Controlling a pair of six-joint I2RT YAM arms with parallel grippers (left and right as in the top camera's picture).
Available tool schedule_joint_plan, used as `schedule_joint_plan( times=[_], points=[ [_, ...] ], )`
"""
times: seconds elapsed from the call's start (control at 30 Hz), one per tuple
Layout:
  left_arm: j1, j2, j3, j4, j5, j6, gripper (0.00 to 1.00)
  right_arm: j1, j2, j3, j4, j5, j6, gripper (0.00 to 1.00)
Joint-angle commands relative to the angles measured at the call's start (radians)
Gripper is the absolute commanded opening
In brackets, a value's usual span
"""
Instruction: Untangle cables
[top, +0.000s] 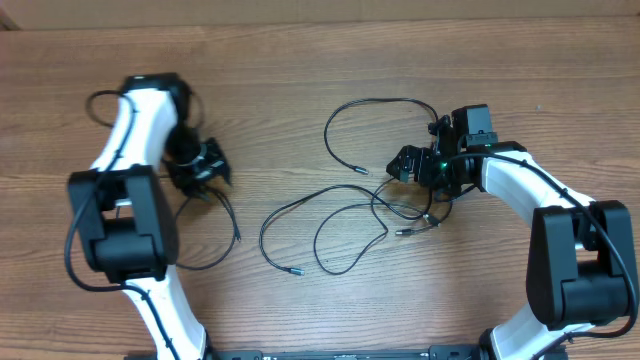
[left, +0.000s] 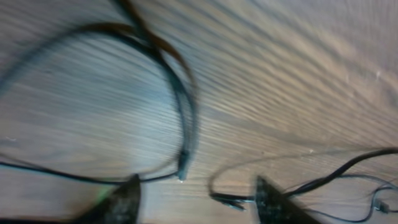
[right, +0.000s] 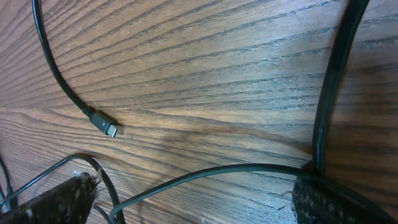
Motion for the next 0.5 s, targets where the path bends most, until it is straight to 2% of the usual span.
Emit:
schedule_joint_plan(
  times=[0.0,0.17,0.33,0.47],
  points=[
    [-0.071,-0.005,-0.026,-0.005,-0.059,0.023,1.00,0.002,0.006,0.000,-0.003,0.018,0.001,1.00],
    [-0.127,-0.005,-0.053,-0.036,-0.084,0.002,0.97,0.002,0.006,0.000,-0.003,0.018,0.001,1.00],
    [-0.148,-0.008,-0.057,-0.084,-0.232,-0.195,0.99,0.002,0.006,0.000,-0.003,0.018,0.001,1.00],
    [-0.161,-0.019,-0.057,-0.094,-0.249,-0.224,0.99,0.002,0.006,0.000,-0.003,0.018,0.001,1.00]
  ],
)
